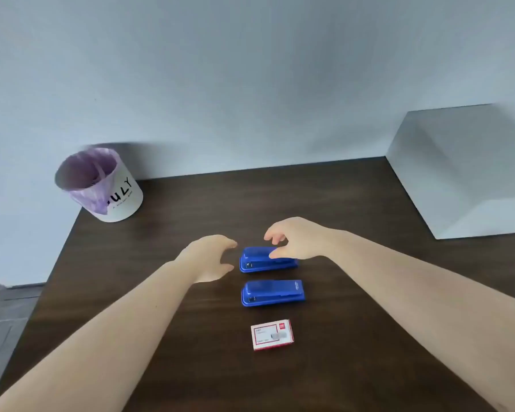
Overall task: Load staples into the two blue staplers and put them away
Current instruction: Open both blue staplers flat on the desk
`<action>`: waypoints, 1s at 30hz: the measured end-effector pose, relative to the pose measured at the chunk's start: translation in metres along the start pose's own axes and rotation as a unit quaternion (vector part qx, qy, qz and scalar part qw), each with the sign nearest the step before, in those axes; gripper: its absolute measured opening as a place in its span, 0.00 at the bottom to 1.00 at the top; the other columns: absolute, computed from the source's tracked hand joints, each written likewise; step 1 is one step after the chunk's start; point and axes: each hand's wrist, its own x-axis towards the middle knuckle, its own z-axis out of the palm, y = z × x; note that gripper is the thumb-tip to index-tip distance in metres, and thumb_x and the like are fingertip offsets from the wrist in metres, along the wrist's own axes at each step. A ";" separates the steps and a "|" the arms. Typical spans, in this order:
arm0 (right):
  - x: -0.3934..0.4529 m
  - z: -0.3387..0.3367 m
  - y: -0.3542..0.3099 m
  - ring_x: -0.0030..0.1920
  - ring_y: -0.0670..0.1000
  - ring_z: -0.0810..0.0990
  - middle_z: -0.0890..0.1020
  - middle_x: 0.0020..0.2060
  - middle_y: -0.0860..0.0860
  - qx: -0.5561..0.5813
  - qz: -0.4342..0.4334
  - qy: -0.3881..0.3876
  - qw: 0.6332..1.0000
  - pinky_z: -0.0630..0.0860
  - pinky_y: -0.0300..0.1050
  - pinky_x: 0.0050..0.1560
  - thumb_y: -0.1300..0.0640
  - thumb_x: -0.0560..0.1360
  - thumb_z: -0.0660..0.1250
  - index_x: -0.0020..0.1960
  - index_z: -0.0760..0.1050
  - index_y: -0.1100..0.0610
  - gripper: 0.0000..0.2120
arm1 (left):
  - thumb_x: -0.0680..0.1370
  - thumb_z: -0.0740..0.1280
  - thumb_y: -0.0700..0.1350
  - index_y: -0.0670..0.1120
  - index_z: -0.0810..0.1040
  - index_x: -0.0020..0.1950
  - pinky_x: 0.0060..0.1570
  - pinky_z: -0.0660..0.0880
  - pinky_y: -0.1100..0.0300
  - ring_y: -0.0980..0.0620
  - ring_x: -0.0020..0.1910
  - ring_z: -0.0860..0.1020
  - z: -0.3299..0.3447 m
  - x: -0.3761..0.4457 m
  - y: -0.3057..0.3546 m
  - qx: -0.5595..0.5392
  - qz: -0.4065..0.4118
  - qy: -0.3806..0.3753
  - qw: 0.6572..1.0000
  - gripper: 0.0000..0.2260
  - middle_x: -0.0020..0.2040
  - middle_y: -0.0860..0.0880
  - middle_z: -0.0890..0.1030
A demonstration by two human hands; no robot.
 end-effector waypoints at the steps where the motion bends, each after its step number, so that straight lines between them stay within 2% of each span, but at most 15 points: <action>1: 0.004 0.007 0.003 0.60 0.53 0.77 0.79 0.61 0.51 -0.004 -0.001 -0.001 1.000 0.73 0.50 0.63 0.50 0.74 0.68 0.67 0.70 0.53 0.22 | 0.74 0.66 0.51 0.52 0.67 0.71 0.66 0.69 0.54 0.51 0.68 0.70 0.007 0.002 -0.001 0.001 -0.001 0.000 1.000 0.25 0.70 0.53 0.71; 7: 0.024 0.042 0.016 0.62 0.51 0.76 0.78 0.63 0.50 0.009 -0.044 0.061 0.997 0.73 0.47 0.63 0.51 0.74 0.69 0.68 0.69 0.52 0.24 | 0.69 0.70 0.60 0.52 0.68 0.69 0.60 0.74 0.53 0.51 0.61 0.74 0.045 0.019 -0.007 -0.052 -0.014 0.036 0.998 0.31 0.62 0.52 0.75; 12: 0.041 0.066 0.015 0.59 0.50 0.76 0.79 0.60 0.49 0.000 -0.117 0.127 0.985 0.71 0.43 0.60 0.52 0.74 0.69 0.67 0.70 0.53 0.23 | 0.62 0.73 0.63 0.57 0.75 0.62 0.56 0.75 0.51 0.52 0.55 0.73 0.071 0.035 -0.014 -0.132 0.019 0.121 0.984 0.29 0.54 0.54 0.73; 15: 0.049 0.078 0.015 0.58 0.50 0.76 0.79 0.59 0.50 0.002 -0.149 0.169 0.974 0.71 0.44 0.59 0.53 0.73 0.69 0.66 0.71 0.53 0.22 | 0.56 0.67 0.69 0.59 0.78 0.57 0.55 0.73 0.53 0.52 0.55 0.71 0.084 0.045 -0.018 -0.167 0.028 0.171 0.971 0.31 0.53 0.53 0.73; 17: 0.053 0.085 0.016 0.56 0.51 0.76 0.79 0.56 0.52 -0.005 -0.166 0.195 0.967 0.73 0.47 0.58 0.56 0.73 0.69 0.63 0.73 0.53 0.19 | 0.56 0.64 0.70 0.58 0.80 0.52 0.55 0.72 0.54 0.52 0.54 0.72 0.092 0.049 -0.021 -0.166 0.038 0.198 0.965 0.29 0.53 0.55 0.74; 19: 0.056 0.089 0.017 0.52 0.52 0.76 0.80 0.52 0.52 -0.012 -0.177 0.220 0.959 0.74 0.50 0.55 0.59 0.72 0.68 0.57 0.75 0.54 0.14 | 0.58 0.63 0.69 0.57 0.80 0.50 0.55 0.70 0.55 0.53 0.53 0.72 0.096 0.050 -0.022 -0.161 0.042 0.210 0.964 0.27 0.51 0.57 0.73; 22: 0.056 0.092 0.015 0.47 0.51 0.77 0.80 0.46 0.50 -0.024 -0.197 0.234 0.952 0.73 0.45 0.50 0.61 0.72 0.68 0.52 0.77 0.55 0.10 | 0.59 0.61 0.66 0.55 0.80 0.48 0.56 0.71 0.55 0.53 0.52 0.73 0.100 0.047 -0.020 -0.160 0.042 0.229 0.959 0.24 0.50 0.58 0.72; 24: 0.054 0.093 0.014 0.46 0.51 0.76 0.80 0.46 0.49 -0.038 -0.200 0.241 0.949 0.72 0.43 0.47 0.58 0.72 0.68 0.53 0.77 0.55 0.09 | 0.59 0.60 0.64 0.53 0.81 0.51 0.58 0.73 0.51 0.51 0.53 0.75 0.102 0.044 -0.019 -0.159 0.051 0.242 0.956 0.27 0.50 0.58 0.72; 27: 0.047 0.092 0.013 0.44 0.49 0.75 0.79 0.46 0.47 -0.032 -0.191 0.271 0.943 0.69 0.37 0.42 0.56 0.72 0.69 0.55 0.76 0.53 0.12 | 0.63 0.62 0.57 0.53 0.81 0.55 0.61 0.72 0.48 0.50 0.56 0.74 0.106 0.038 -0.016 -0.147 0.047 0.259 0.954 0.22 0.52 0.57 0.73; 30: 0.040 0.090 0.011 0.47 0.50 0.78 0.81 0.48 0.48 0.037 -0.193 0.300 0.933 0.71 0.36 0.45 0.57 0.72 0.70 0.55 0.75 0.52 0.12 | 0.64 0.62 0.56 0.53 0.80 0.55 0.61 0.72 0.47 0.48 0.58 0.74 0.106 0.033 -0.014 -0.153 0.036 0.271 0.950 0.22 0.54 0.54 0.76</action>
